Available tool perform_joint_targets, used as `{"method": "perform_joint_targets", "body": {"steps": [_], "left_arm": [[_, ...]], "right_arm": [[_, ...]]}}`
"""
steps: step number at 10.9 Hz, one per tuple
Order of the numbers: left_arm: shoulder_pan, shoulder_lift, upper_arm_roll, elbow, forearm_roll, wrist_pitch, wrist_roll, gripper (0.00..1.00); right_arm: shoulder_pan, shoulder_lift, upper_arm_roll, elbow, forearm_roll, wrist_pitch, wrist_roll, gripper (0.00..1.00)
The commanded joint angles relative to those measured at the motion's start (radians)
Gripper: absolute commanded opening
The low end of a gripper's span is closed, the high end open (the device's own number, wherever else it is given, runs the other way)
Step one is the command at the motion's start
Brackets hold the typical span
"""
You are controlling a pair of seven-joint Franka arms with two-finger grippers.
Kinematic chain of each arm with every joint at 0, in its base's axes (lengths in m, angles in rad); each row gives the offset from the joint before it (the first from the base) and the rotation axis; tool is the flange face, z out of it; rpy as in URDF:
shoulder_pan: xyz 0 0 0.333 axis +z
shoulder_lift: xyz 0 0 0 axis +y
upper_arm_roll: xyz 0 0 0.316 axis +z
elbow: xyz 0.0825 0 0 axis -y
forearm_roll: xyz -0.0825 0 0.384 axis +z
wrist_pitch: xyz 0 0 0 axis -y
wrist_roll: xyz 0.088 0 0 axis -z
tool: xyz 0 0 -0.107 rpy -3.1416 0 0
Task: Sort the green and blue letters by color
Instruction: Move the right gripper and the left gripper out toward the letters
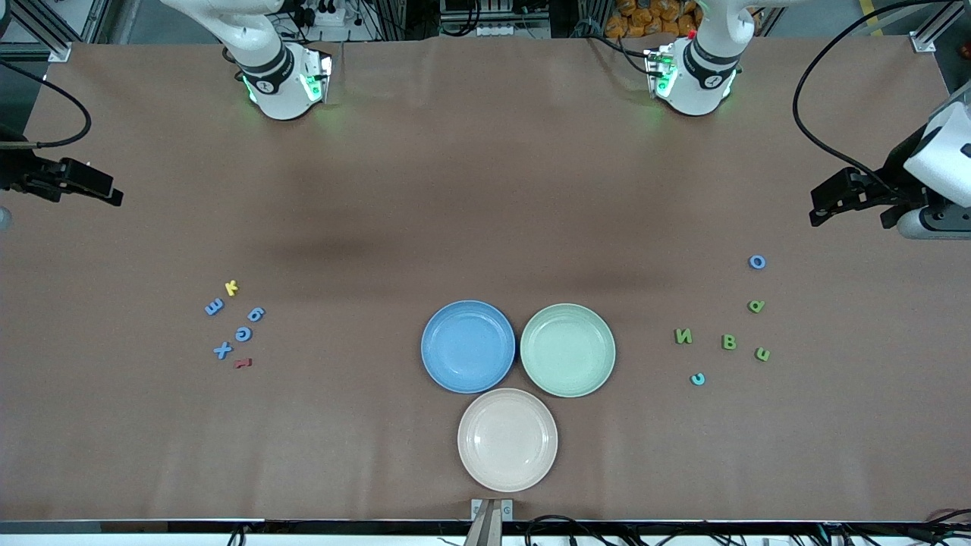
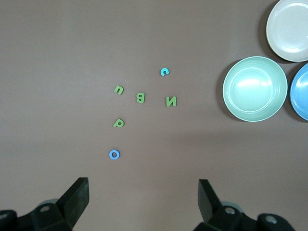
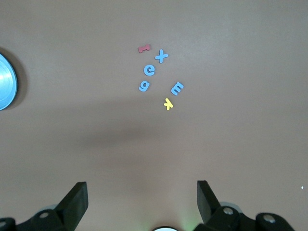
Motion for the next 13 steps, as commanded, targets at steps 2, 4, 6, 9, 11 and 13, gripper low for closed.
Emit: {"method": "perform_joint_targets", "body": {"steps": [2, 4, 6, 9, 11, 13], "left_arm": [[0.005, -0.009, -0.008, -0.004, 0.020, -0.010, 0.019, 1.00], [0.010, 0.000, -0.008, -0.006, 0.020, -0.008, 0.019, 1.00], [0.010, 0.027, -0.008, -0.009, 0.020, 0.006, 0.016, 1.00], [0.018, 0.067, -0.007, -0.059, 0.038, 0.099, 0.025, 1.00], [0.050, 0.081, -0.007, -0.157, 0.046, 0.221, 0.127, 1.00], [0.114, 0.089, -0.005, -0.260, 0.035, 0.361, 0.312, 1.00]], "right_arm": [[-0.013, -0.003, 0.009, -0.010, 0.010, 0.005, 0.006, 1.00], [-0.013, -0.002, 0.009, -0.010, 0.010, 0.007, 0.006, 1.00], [-0.013, 0.021, 0.009, -0.028, 0.010, 0.035, 0.006, 1.00], [0.003, 0.032, 0.011, -0.172, 0.010, 0.218, 0.012, 1.00], [0.021, 0.088, 0.009, -0.192, 0.010, 0.324, 0.024, 1.00], [0.000, 0.147, 0.009, -0.194, 0.010, 0.332, 0.038, 1.00]]}}
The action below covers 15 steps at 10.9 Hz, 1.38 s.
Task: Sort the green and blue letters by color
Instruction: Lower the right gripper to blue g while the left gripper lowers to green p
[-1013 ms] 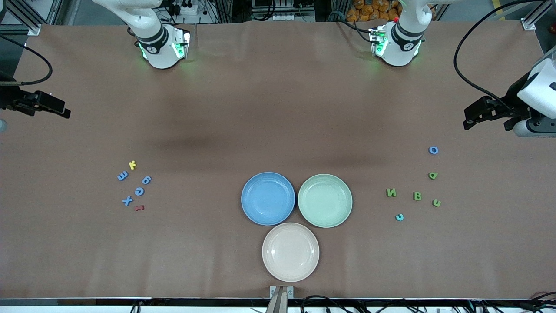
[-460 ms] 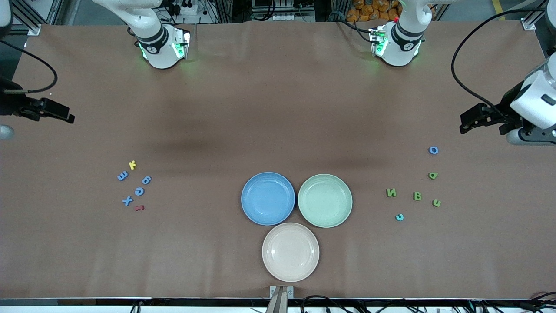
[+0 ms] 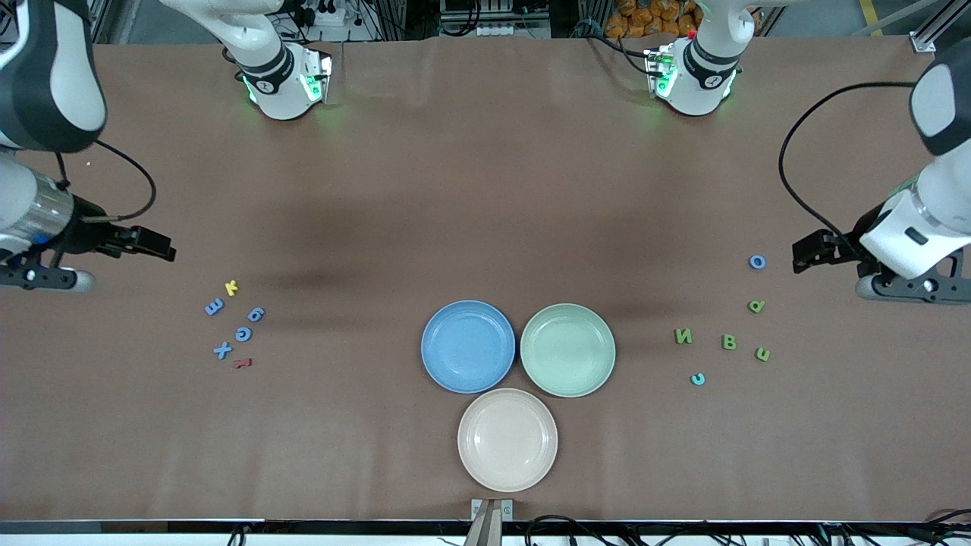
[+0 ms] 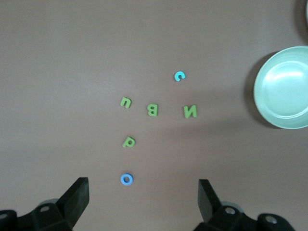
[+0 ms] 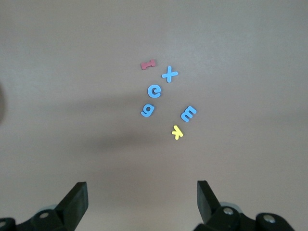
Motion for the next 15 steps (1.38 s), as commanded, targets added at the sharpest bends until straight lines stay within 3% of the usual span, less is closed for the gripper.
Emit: {"method": "perform_joint_targets", "body": {"steps": [1, 3, 5, 11, 15], "left_arm": [[0.090, -0.001, -0.005, -0.171, 0.001, 0.209, 0.279, 1.00], [0.117, 0.014, -0.005, -0.309, 0.000, 0.396, 0.406, 1.00], [0.137, 0.066, -0.005, -0.387, -0.001, 0.548, 0.515, 1.00], [0.135, 0.280, -0.009, -0.409, 0.003, 0.709, 0.609, 1.00], [0.143, 0.341, -0.008, -0.412, 0.003, 0.762, 0.609, 1.00]], "right_arm": [[-0.035, 0.074, 0.000, -0.001, 0.010, 0.008, 0.042, 1.00], [-0.058, 0.147, 0.002, 0.002, 0.023, 0.022, 0.182, 1.00], [-0.076, 0.217, 0.000, 0.002, 0.083, 0.068, 0.301, 1.00], [0.023, 0.419, 0.002, 0.000, 0.103, 0.353, 0.621, 1.00], [0.032, 0.478, 0.000, -0.004, 0.102, 0.416, 0.626, 1.00]]}}
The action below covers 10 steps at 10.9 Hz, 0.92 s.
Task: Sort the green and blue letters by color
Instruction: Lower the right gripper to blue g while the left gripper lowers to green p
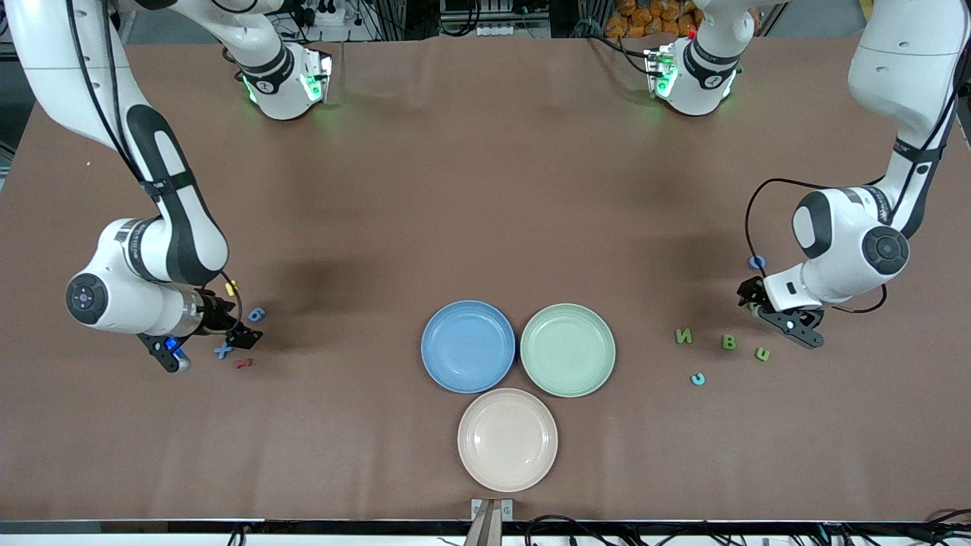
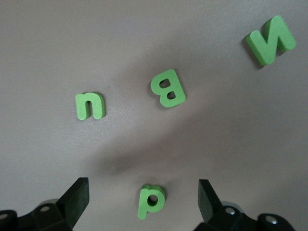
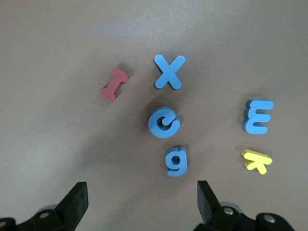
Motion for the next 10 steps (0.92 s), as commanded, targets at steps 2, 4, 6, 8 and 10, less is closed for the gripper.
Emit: {"method": "perform_joint_targets", "body": {"steps": [2, 4, 6, 8, 10], "left_arm": [[0.026, 0.030, -0.004, -0.007, 0.009, 0.041, 0.022, 1.00], [0.025, 0.027, -0.004, -0.025, 0.010, 0.050, 0.022, 1.00], [0.025, 0.027, -0.001, -0.044, 0.010, 0.071, 0.022, 0.95], [0.025, 0.015, -0.001, -0.080, 0.009, 0.091, 0.022, 0.79], [0.026, 0.012, 0.002, -0.099, 0.010, 0.110, 0.022, 0.61]], "right_arm": [[0.004, 0.030, -0.001, -0.056, 0.000, 0.112, 0.015, 1.00], [0.010, 0.021, -0.001, -0.096, 0.002, 0.148, 0.017, 1.00], [0.010, 0.022, -0.001, -0.115, 0.000, 0.154, 0.017, 1.00], [0.012, 0.019, -0.001, -0.142, -0.001, 0.169, 0.017, 1.00], [0.013, 0.014, -0.001, -0.167, -0.003, 0.197, 0.017, 1.00]]}}
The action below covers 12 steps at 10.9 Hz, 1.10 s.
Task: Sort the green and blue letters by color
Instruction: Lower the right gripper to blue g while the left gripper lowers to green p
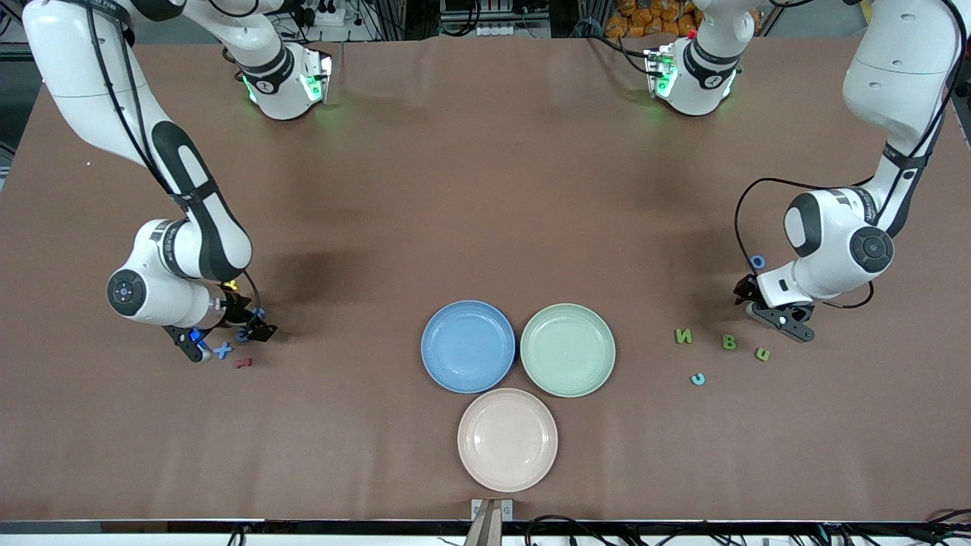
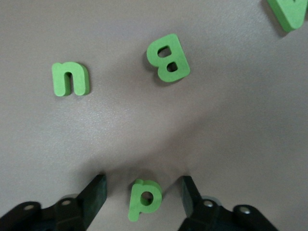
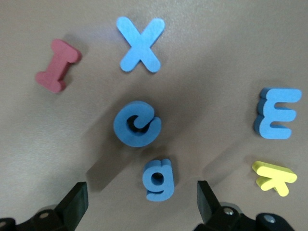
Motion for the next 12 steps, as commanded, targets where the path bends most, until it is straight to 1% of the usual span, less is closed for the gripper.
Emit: {"method": "perform_joint_targets", "body": {"steps": [1, 2, 3, 4, 5, 6, 8, 10, 11, 12], "left_arm": [[0.010, -0.028, 0.003, -0.056, 0.010, 0.035, 0.020, 0.53], [0.009, -0.034, 0.004, -0.067, 0.010, 0.035, 0.020, 0.50], [0.009, -0.034, 0.007, -0.068, 0.012, 0.035, 0.020, 0.47], [0.009, -0.035, 0.009, -0.071, 0.012, 0.036, 0.020, 0.45], [0.009, -0.037, 0.009, -0.076, 0.012, 0.038, 0.020, 0.41], [0.009, -0.038, 0.009, -0.084, 0.012, 0.042, 0.020, 0.37], [0.009, -0.041, 0.009, -0.088, 0.012, 0.042, 0.016, 0.26], [0.006, -0.041, 0.009, -0.088, 0.009, 0.042, -0.004, 0.11], [0.000, -0.045, 0.009, -0.088, 0.009, 0.041, -0.054, 0.02], [-0.020, -0.063, 0.009, -0.085, 0.010, 0.033, -0.149, 0.00]], "right_arm": [[0.003, -0.025, -0.001, -0.050, -0.004, 0.039, 0.016, 1.00], [0.003, -0.025, -0.001, -0.050, -0.004, 0.039, 0.015, 1.00], [0.003, -0.026, -0.001, -0.051, -0.005, 0.039, 0.004, 0.71], [-0.002, -0.032, -0.001, -0.054, -0.005, 0.039, -0.001, 0.22], [-0.003, -0.038, 0.001, -0.064, -0.005, 0.042, -0.002, 0.02], [-0.003, -0.040, 0.001, -0.067, -0.005, 0.043, -0.002, 0.00], [-0.005, -0.046, 0.001, -0.068, -0.004, 0.042, -0.004, 0.00], [-0.005, -0.055, 0.001, -0.068, -0.004, 0.037, -0.004, 0.00], [-0.003, -0.064, 0.001, -0.065, -0.004, 0.029, -0.001, 0.00], [0.006, -0.072, 0.002, -0.059, -0.002, 0.029, 0.015, 0.00]]}}
